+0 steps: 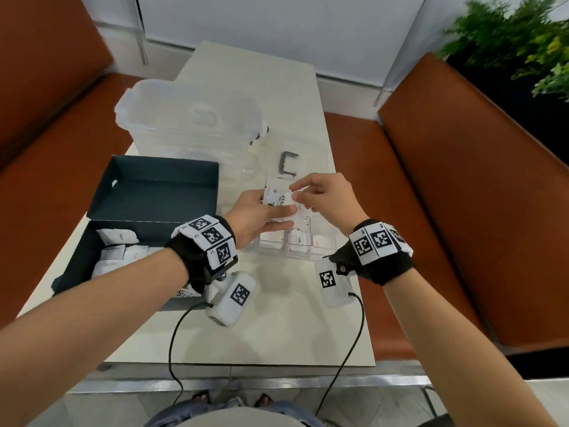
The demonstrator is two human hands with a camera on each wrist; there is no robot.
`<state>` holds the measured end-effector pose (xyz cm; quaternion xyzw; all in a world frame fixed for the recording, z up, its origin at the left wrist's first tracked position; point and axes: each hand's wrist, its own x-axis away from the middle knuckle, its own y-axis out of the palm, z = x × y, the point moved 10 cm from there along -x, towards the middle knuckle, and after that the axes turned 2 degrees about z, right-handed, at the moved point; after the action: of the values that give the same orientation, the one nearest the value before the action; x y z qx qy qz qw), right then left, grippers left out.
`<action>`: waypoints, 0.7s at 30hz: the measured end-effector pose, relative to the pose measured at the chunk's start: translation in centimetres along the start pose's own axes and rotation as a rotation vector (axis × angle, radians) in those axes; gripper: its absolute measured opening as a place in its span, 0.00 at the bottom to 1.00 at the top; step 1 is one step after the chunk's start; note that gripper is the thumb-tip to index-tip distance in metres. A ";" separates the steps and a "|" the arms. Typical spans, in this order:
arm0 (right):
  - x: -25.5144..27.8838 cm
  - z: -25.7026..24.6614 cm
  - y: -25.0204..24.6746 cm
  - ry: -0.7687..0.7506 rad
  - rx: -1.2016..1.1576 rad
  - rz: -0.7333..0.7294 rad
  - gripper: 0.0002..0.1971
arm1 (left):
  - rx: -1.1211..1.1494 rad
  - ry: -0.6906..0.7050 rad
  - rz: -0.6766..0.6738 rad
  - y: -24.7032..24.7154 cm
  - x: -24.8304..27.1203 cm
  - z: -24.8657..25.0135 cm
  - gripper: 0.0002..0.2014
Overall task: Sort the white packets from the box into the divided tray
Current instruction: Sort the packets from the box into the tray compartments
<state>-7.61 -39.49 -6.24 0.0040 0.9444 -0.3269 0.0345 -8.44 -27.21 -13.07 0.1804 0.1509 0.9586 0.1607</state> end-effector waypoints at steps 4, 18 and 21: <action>-0.4 2.6 -2.5 0.067 0.008 0.098 0.03 | 0.019 -0.043 0.020 0.7 -0.9 -0.8 0.13; -1.2 10.7 -1.4 0.185 0.472 0.101 0.10 | 0.009 -0.072 0.073 -0.5 -2.4 -1.6 0.16; -0.9 10.4 0.0 0.134 0.562 0.087 0.10 | 0.018 -0.078 0.077 -0.8 -2.3 -1.6 0.13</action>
<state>-6.02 -45.90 -14.30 0.0756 0.8160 -0.5729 -0.0165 -6.84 -27.65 -15.46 0.2247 0.1462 0.9548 0.1280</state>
